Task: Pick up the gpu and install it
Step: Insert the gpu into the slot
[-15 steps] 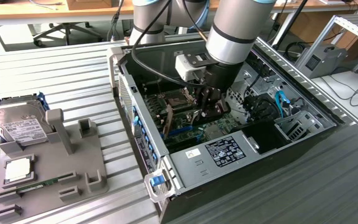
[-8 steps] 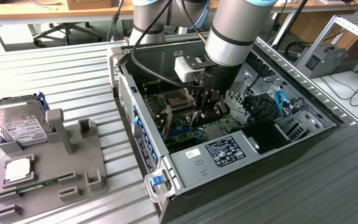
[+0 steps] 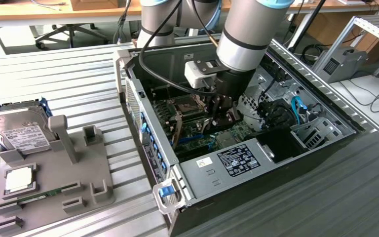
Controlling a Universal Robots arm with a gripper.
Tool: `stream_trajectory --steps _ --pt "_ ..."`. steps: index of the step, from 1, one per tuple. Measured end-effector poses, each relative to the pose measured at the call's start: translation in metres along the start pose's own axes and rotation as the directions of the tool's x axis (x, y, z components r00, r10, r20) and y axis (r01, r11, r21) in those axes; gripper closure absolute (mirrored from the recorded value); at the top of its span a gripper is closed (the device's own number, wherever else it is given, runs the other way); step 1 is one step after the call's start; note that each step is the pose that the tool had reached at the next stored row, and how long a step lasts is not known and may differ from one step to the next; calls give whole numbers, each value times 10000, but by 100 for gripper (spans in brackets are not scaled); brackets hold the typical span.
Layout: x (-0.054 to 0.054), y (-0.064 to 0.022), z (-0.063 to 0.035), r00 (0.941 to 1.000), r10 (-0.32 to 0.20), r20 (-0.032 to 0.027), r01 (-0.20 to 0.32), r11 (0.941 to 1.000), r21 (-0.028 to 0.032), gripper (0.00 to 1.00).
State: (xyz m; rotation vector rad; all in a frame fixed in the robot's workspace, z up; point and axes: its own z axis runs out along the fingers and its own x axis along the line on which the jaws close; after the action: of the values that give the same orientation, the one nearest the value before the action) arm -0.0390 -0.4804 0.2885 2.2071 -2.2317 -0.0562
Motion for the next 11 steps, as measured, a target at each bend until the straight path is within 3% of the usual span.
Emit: stream_trajectory --steps 11 --pt "1 14 30 10000 0 2 0 10000 1 74"
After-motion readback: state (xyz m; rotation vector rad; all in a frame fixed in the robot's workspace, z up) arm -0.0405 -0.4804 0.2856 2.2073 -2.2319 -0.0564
